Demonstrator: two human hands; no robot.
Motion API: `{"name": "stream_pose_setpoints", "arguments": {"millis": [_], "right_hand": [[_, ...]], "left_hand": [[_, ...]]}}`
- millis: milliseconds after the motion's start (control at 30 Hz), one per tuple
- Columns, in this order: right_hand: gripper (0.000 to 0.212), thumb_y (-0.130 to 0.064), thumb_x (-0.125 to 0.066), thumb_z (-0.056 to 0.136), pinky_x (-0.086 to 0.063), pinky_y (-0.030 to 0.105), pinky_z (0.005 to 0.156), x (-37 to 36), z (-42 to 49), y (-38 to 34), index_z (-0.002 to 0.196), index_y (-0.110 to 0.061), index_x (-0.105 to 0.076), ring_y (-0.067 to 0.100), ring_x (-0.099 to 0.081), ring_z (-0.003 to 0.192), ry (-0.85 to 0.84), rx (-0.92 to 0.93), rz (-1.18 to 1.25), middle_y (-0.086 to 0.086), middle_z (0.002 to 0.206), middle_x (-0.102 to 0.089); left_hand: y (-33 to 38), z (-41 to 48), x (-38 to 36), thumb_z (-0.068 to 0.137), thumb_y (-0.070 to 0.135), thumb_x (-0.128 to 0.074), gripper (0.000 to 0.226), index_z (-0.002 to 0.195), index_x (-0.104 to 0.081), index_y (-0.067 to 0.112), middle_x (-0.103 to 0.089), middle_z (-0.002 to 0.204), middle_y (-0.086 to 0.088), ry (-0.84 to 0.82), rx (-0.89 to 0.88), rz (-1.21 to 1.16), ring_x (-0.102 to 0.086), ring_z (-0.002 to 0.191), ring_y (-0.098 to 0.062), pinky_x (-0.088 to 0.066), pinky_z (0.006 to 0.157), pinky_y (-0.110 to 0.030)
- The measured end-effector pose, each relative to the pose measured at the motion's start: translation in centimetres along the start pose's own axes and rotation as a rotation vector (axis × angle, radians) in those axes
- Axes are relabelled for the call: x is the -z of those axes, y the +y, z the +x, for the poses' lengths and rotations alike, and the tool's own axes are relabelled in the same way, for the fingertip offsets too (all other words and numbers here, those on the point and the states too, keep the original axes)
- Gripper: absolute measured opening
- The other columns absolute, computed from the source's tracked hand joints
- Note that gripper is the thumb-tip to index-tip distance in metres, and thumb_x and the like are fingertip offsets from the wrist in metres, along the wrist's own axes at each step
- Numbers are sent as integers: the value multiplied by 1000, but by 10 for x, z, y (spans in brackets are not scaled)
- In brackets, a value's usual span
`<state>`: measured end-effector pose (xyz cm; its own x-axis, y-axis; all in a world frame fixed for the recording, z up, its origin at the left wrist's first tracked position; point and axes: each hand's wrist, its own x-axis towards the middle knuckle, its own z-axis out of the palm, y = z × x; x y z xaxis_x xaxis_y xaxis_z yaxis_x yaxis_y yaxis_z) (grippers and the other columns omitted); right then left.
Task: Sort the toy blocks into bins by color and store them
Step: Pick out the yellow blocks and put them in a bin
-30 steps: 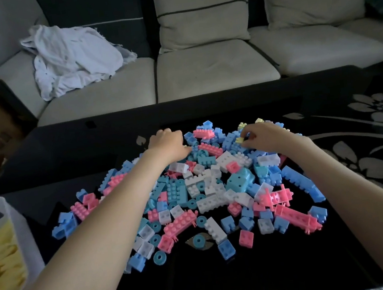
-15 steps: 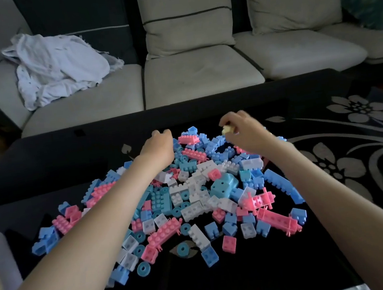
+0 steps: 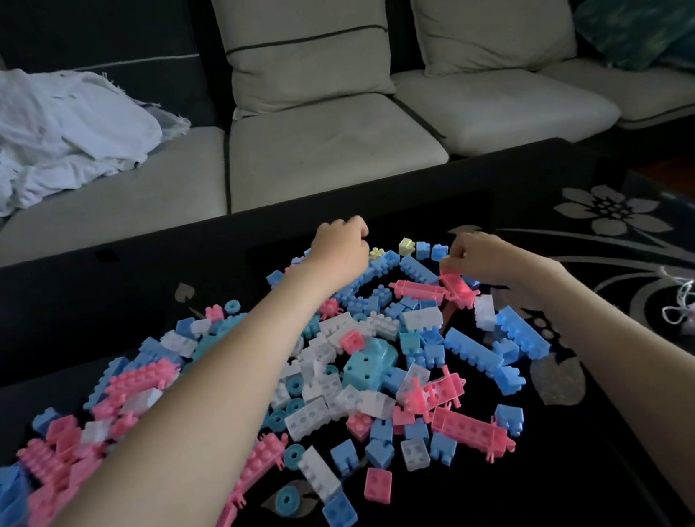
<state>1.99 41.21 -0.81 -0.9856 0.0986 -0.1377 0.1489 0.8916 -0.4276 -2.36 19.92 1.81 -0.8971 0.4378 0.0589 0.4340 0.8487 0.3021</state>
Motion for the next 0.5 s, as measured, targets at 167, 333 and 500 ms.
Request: {"name": "stream_pose_setpoints", "arguments": {"millis": [167,333,500], "right_hand": [[25,-32,-57,92,-45,24,69,6,7,6,100,-10,-62,17,-59,87,-5,57,-58,4,99,-62],[16,-30,-60,90,-36,17,53,12,16,-4,99,-21,-51,5,-52,72,156,123,136,-9,85,-51],[40,-16,-51,95,-43,22,74,1,32,-37,133,-25,-45,15,-51,95,200,303,81,3,115,-49]], "left_hand": [[2,23,-14,89,-11,-35,68,147,-29,25,-46,128,-12,-189,-110,212,-34,123,-30,-41,91,-37],[3,31,-5,97,18,-48,27,122,-58,17,-58,112,-6,-239,-121,145,-54,103,-22,-43,78,-29],[7,26,-7,98,18,-43,21,114,-56,14,-60,102,-8,-219,-87,217,-56,82,-20,-40,62,-27]]}}
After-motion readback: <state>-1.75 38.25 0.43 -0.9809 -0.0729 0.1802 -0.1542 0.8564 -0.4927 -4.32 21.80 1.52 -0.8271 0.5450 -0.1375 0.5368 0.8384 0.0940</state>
